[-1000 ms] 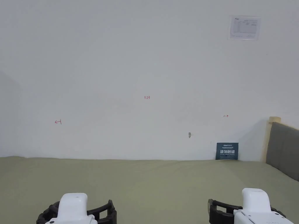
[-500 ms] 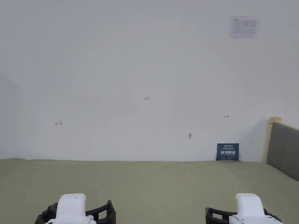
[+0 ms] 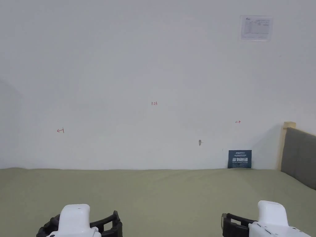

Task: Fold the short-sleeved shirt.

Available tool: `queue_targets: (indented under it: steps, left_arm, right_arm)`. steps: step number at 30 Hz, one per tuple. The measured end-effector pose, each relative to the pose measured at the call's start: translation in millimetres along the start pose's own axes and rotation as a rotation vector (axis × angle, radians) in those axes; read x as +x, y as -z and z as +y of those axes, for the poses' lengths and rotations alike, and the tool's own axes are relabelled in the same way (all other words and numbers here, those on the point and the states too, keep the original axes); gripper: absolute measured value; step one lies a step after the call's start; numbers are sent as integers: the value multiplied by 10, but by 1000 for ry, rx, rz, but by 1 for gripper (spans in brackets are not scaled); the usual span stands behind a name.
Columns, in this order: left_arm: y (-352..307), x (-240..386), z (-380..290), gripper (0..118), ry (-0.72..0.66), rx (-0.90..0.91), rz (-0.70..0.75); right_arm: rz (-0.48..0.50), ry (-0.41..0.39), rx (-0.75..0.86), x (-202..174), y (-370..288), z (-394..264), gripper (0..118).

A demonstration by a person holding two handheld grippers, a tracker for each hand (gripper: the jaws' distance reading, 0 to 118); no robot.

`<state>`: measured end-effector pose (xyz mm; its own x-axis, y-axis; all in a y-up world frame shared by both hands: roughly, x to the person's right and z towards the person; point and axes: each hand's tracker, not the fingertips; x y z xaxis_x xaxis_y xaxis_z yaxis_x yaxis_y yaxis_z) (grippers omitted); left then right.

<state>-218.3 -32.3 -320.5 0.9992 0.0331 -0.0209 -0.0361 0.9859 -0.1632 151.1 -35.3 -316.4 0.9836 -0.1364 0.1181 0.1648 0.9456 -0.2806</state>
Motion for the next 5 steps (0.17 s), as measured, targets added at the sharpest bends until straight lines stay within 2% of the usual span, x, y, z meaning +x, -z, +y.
queue_targets:
  steps: [2,5]
  left_arm:
    - [-1,0,0,118,-1,1,-1]
    - [3,0,1,118,0,0,-2]
  right_arm:
    - [33,36,37,47,-23,-17,117]
    - [20,39,39,39,-33,-29,118]
